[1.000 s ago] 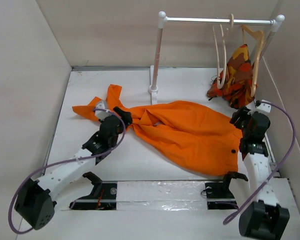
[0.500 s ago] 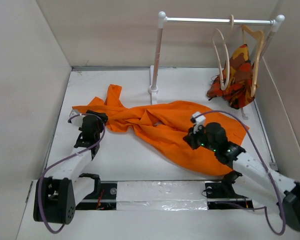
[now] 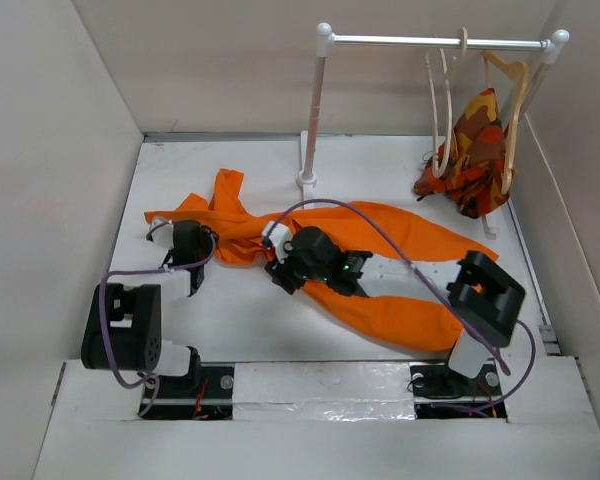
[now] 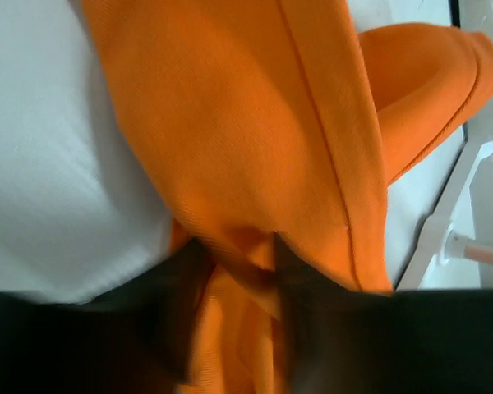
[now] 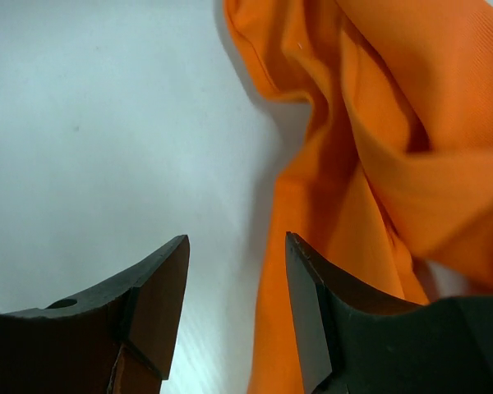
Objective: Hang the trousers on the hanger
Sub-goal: Flatten out the trousers at the center of the board.
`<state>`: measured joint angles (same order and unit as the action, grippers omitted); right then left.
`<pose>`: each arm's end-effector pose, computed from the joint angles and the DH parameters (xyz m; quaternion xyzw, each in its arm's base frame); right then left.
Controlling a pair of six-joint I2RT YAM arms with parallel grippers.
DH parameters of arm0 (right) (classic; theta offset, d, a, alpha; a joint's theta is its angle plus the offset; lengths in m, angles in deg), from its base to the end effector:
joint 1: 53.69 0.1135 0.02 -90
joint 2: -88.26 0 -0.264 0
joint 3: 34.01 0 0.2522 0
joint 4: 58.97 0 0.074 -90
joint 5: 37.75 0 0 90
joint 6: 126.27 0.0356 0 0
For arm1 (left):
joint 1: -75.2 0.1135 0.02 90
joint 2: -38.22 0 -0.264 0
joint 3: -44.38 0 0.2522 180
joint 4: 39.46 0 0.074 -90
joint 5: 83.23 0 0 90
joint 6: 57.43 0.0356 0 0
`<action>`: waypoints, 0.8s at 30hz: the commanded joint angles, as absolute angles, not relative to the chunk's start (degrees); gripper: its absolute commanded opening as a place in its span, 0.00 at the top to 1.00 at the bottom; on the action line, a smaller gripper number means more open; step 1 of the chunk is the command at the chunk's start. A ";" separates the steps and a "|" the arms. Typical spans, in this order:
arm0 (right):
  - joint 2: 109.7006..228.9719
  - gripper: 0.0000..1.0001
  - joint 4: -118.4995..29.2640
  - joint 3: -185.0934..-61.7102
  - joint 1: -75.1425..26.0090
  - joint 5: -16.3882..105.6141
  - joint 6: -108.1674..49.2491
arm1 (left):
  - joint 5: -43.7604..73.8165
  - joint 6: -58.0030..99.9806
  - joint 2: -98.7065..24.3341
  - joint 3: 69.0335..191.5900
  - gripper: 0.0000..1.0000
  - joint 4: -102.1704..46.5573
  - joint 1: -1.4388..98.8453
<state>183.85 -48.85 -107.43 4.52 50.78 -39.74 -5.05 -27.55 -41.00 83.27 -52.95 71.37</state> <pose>0.1951 0.3166 0.2225 -0.4543 0.7488 0.2318 0.4234 0.2599 -0.0101 0.1605 -0.4473 0.7217 -0.2014 0.4883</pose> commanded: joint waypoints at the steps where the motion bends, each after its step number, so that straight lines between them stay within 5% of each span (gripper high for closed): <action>1: 190.19 0.44 -51.71 -114.72 5.46 49.36 -44.44 | -5.01 -28.60 -43.07 86.09 0.79 -58.48 72.30; 4: 197.05 0.44 -52.25 -121.05 5.98 49.53 -46.72 | -5.53 -28.25 -43.96 86.97 1.00 -59.89 72.83; 18: 217.80 0.31 -50.83 -140.05 3.61 56.20 -48.58 | -11.51 -26.94 -30.60 91.00 1.00 -55.51 71.96; 21: 218.77 0.41 -54.42 -139.17 3.61 59.19 -45.77 | -14.06 -24.92 -28.67 94.25 1.00 -53.22 70.54; 24: 219.04 0.80 -56.54 -138.74 3.61 61.39 -43.31 | -14.33 -24.30 -27.26 95.84 1.00 -52.77 70.02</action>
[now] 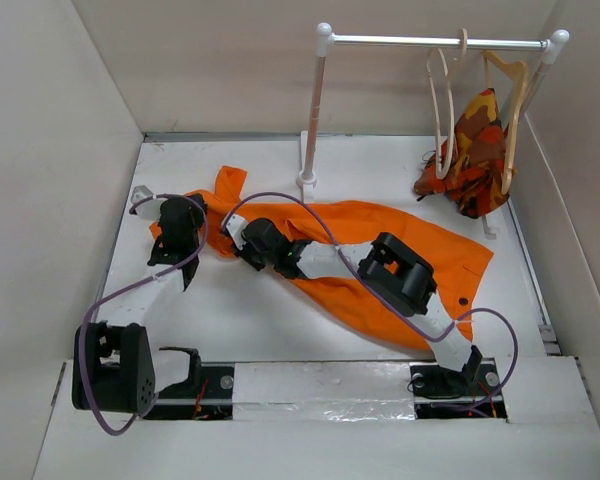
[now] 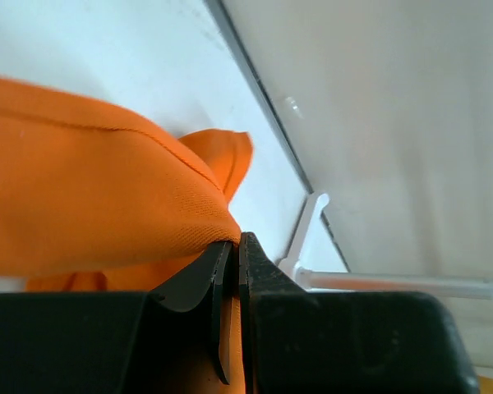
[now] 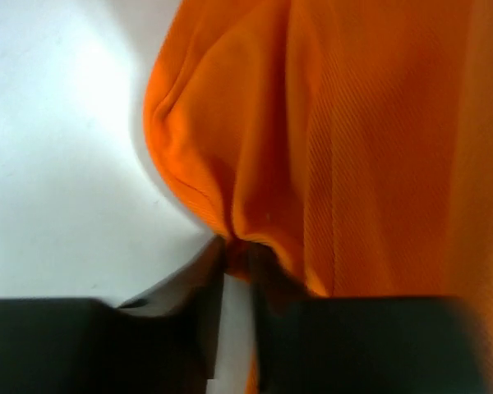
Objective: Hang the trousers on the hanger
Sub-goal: Flatten out the trousers at the center of the board.
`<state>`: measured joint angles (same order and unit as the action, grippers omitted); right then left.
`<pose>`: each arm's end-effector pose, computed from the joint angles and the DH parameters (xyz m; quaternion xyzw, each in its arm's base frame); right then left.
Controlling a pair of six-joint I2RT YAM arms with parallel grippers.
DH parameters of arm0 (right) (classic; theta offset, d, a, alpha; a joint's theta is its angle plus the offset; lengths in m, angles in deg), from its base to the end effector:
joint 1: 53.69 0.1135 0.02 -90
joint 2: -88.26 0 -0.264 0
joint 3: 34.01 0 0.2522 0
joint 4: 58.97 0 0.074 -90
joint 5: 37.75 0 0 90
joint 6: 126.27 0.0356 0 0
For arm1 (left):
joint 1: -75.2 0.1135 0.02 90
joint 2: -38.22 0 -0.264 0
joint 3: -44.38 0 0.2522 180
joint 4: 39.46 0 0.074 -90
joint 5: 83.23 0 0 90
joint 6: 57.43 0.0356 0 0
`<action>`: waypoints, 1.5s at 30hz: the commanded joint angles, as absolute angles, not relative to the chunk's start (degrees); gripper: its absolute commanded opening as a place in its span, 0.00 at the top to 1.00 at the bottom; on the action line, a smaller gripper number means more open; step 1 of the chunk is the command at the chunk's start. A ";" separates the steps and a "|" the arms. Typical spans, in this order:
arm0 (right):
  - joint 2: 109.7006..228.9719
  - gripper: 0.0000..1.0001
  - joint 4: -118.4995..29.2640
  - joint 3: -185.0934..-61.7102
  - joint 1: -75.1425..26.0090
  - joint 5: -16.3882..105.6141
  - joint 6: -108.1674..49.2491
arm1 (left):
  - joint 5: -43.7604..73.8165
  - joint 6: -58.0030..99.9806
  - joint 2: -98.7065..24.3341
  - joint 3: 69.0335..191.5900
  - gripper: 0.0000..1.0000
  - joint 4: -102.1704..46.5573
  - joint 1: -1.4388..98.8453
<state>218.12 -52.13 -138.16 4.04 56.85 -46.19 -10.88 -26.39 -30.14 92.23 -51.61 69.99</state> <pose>0.2740 0.4286 0.1478 -0.4717 0.7387 0.1624 0.4533 0.2655 -0.0134 0.2548 -0.4275 0.6217 -0.2447 0.6090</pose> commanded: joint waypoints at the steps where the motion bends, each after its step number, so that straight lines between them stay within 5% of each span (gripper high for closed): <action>1: 219.04 0.95 -56.72 -138.73 4.39 62.26 -42.70 | -14.59 -24.04 -27.00 96.20 1.00 -52.60 70.02; 6: 216.76 1.00 -56.62 -136.03 6.15 59.73 -42.25 | -15.47 -21.49 -26.38 101.28 1.00 -49.52 70.02; 19: 186.53 1.00 -52.25 -108.86 22.42 45.49 -43.76 | -14.85 -7.69 -38.85 128.09 1.00 -36.17 72.92; 21: 184.68 0.87 -50.59 -107.10 23.21 45.23 -42.61 | -15.82 -6.64 -40.26 129.94 1.00 -33.89 72.92; 22: 184.06 0.60 -49.70 -106.83 23.21 45.40 -41.56 | -16.43 -5.93 -40.53 129.86 1.00 -33.62 72.92; 25: 179.24 0.25 -48.64 -104.64 23.21 48.12 -39.80 | -17.92 -4.79 -42.37 130.12 1.00 -31.95 72.92; 30: 168.61 0.22 -46.45 -101.74 18.82 50.93 -38.12 | -22.48 -4.51 -49.66 134.68 0.95 -22.50 72.92; 33: 160.17 0.38 -42.41 -97.97 13.66 59.35 -36.72 | -26.98 -8.38 -50.29 134.53 0.79 -18.50 73.53; 35: 154.39 0.82 -41.61 -93.33 8.21 61.30 -33.29 | -24.27 -9.44 -46.27 131.81 0.65 -20.85 75.37; 37: 150.94 1.00 -41.96 -90.06 -0.40 59.65 -31.80 | -20.68 -8.83 -43.27 127.32 0.53 -27.18 76.51; 40: 146.18 1.00 -44.77 -84.52 -7.26 54.73 -32.58 | -18.12 -6.02 -41.06 127.22 0.52 -28.52 75.65; 45: 150.64 1.00 -45.93 -85.55 -7.03 49.17 -34.16 | -18.29 -11.19 -39.22 118.75 0.64 -28.06 73.87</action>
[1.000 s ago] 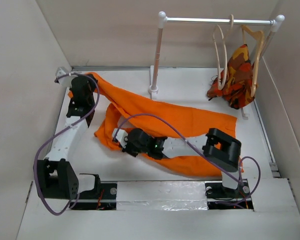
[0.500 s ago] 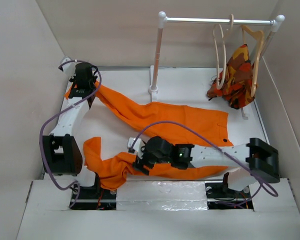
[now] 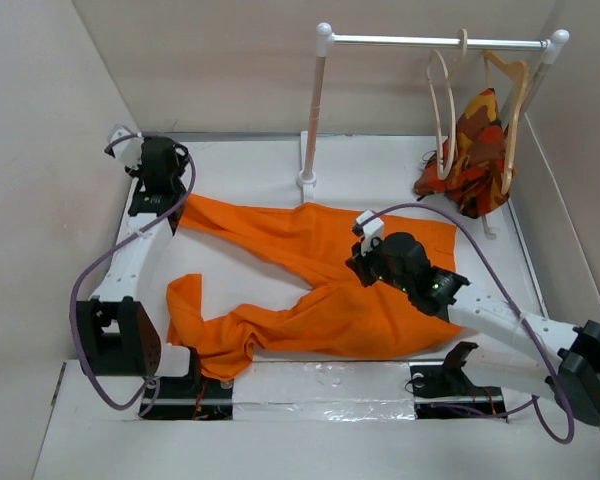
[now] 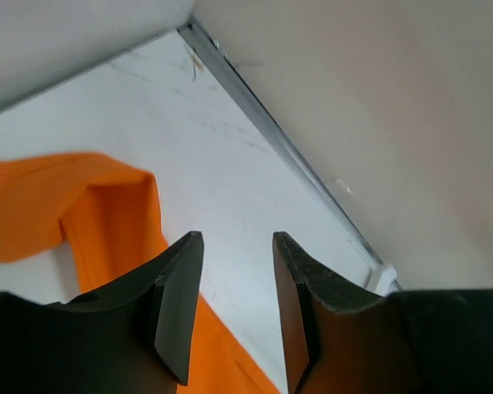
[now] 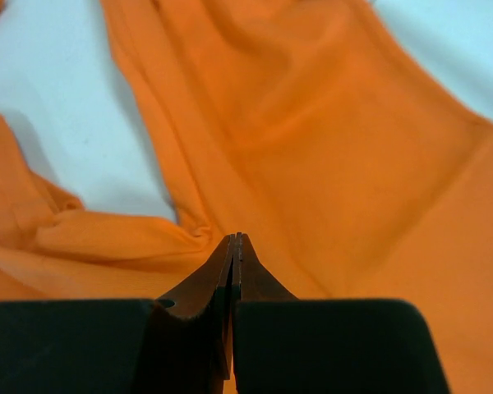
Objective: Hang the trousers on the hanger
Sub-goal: Flatten out the trousers at the center of the board.
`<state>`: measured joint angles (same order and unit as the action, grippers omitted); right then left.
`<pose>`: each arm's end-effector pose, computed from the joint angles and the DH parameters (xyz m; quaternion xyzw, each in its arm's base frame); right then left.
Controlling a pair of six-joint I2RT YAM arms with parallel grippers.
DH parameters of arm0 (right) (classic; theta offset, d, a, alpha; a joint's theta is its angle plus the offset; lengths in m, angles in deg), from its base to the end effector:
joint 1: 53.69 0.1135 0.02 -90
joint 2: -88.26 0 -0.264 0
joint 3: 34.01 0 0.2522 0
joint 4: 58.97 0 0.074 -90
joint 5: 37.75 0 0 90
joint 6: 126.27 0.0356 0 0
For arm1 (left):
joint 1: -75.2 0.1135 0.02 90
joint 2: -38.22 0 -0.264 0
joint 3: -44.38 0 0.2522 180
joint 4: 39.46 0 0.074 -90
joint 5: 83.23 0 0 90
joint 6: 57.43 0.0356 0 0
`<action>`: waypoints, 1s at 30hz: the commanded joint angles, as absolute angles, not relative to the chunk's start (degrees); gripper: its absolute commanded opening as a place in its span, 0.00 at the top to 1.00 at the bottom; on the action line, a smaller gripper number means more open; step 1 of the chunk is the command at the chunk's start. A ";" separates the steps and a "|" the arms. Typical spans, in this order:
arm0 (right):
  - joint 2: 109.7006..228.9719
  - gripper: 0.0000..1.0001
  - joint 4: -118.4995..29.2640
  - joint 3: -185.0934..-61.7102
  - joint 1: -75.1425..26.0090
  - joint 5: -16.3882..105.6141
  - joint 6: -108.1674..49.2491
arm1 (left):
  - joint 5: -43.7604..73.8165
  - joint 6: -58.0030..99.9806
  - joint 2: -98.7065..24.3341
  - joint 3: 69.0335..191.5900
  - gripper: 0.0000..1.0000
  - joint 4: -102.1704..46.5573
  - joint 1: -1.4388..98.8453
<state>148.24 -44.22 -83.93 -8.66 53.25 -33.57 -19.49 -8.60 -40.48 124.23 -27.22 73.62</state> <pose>0.1670 0.1663 0.2520 -0.2998 0.7873 0.2112 0.4956 0.3247 0.0068 0.3571 -0.3905 0.6586 -0.0622 0.6402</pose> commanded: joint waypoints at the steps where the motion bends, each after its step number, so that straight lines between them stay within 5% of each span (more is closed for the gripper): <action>1: 151.27 1.00 -45.39 -87.65 -4.94 51.88 -34.25 | -14.28 -14.42 -38.34 113.39 0.66 -29.03 76.76; 9: 149.61 1.00 -44.60 -85.48 -2.81 53.40 -35.04 | -11.43 -19.81 -39.82 104.63 0.69 -31.42 83.90; 14: 147.85 0.96 -47.93 -82.23 -2.19 50.85 -34.52 | -4.60 -19.82 -47.19 105.69 0.62 -31.85 90.57; 20: 148.72 0.87 -51.62 -79.58 -1.66 48.74 -34.95 | -1.94 -18.59 -52.48 107.09 0.54 -35.54 91.11; 30: 157.24 0.77 -56.73 -82.13 0.71 44.78 -35.66 | -0.89 -19.62 -51.80 105.02 0.58 -40.34 87.33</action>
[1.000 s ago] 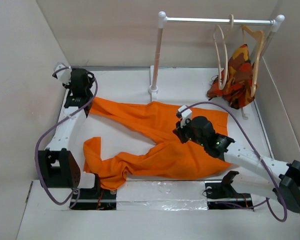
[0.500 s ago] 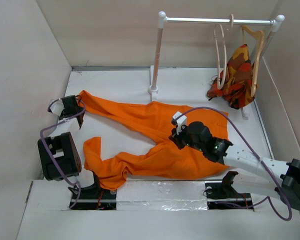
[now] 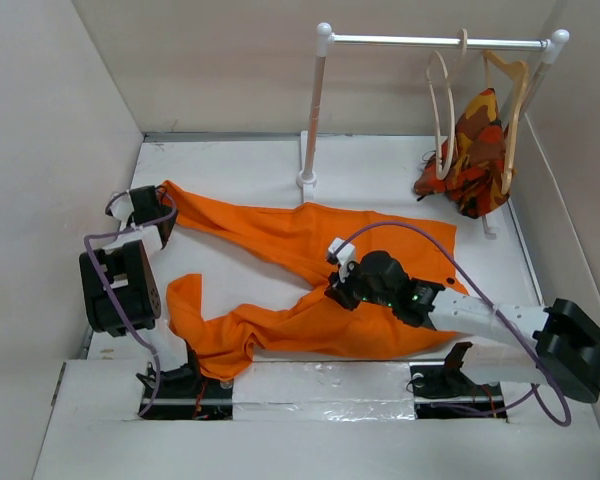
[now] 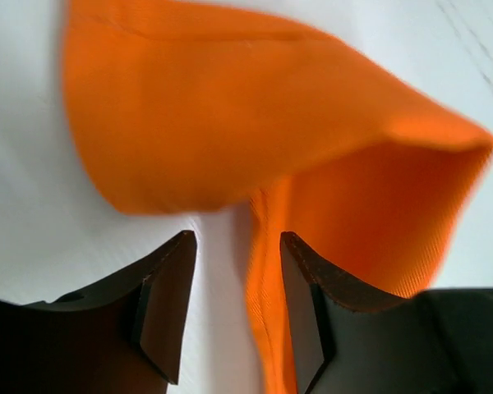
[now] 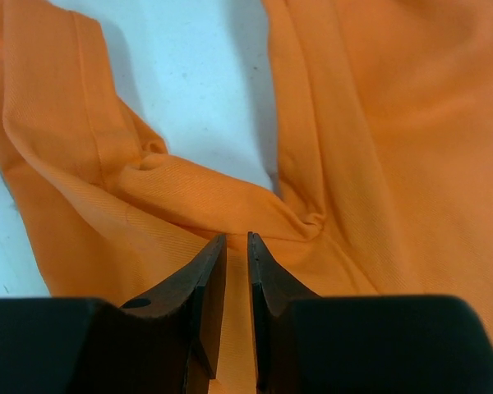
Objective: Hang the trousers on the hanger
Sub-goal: Flatten out the trousers at the center of the board.
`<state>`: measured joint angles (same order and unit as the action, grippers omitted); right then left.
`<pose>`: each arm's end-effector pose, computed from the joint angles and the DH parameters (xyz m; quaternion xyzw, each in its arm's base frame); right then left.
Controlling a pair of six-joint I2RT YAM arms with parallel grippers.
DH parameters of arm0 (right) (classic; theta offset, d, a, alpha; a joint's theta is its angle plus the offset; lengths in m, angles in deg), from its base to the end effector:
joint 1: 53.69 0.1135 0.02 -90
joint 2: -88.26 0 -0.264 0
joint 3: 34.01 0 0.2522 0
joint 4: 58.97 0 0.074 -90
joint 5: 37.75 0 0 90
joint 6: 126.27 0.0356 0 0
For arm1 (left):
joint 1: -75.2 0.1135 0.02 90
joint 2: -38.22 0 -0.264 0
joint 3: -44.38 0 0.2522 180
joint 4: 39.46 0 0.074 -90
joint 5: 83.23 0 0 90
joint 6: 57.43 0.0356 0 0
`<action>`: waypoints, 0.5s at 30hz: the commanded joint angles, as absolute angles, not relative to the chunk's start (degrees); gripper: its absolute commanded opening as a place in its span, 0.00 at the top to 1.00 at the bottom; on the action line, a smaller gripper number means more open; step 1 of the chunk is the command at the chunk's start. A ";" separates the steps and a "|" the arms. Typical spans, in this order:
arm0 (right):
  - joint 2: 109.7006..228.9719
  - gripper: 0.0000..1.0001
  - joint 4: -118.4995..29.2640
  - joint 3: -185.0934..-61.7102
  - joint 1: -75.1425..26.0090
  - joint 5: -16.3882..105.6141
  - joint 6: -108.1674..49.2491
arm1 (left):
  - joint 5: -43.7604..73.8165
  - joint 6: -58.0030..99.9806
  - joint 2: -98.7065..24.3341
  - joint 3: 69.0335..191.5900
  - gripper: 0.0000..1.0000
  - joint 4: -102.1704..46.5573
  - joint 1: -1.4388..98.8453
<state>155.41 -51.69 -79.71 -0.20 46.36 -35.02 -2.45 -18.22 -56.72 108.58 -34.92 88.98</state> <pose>0.1447 0.2016 0.2120 -0.4018 0.7600 0.2732 0.4316 0.3372 0.0886 0.1846 -0.5041 0.7287 -0.0777 0.4571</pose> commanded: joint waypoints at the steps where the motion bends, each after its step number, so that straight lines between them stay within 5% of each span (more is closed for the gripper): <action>1: 157.86 0.77 -57.07 -82.39 1.32 44.96 -35.66 | -0.01 -20.33 -50.91 103.51 0.57 -42.38 87.33; 13: 155.15 0.77 -54.54 -82.40 1.85 46.27 -35.31 | 1.76 -23.94 -60.21 113.15 0.58 -37.22 87.33; 15: 154.27 0.77 -53.83 -82.31 1.85 47.15 -35.13 | 2.46 -24.12 -61.35 114.21 0.83 -36.69 87.33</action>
